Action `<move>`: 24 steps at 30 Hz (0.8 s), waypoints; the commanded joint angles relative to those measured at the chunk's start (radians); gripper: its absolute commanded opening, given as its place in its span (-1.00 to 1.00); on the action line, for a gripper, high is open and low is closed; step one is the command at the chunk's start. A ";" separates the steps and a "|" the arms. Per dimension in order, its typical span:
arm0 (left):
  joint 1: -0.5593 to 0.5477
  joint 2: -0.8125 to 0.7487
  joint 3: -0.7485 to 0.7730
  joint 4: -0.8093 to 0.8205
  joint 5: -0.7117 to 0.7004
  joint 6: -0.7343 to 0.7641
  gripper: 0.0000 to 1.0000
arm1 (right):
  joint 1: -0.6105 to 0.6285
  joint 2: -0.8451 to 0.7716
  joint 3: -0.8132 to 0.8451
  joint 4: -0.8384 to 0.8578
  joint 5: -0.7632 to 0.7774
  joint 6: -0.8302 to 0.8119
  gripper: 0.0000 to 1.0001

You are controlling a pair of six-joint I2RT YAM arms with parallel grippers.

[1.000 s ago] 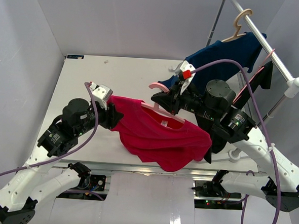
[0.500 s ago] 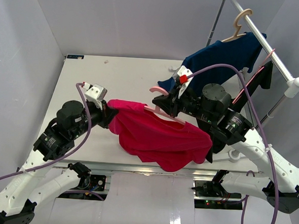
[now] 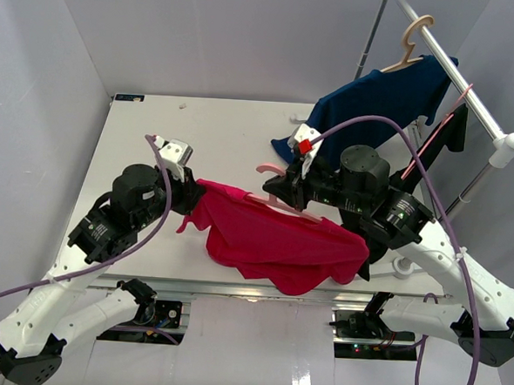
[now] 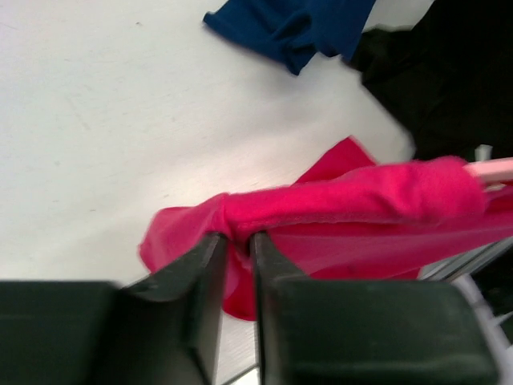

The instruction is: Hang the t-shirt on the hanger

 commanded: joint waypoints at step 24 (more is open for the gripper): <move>-0.002 0.060 0.278 -0.169 0.538 0.352 0.33 | -0.003 0.117 0.186 0.117 -0.258 0.004 -0.84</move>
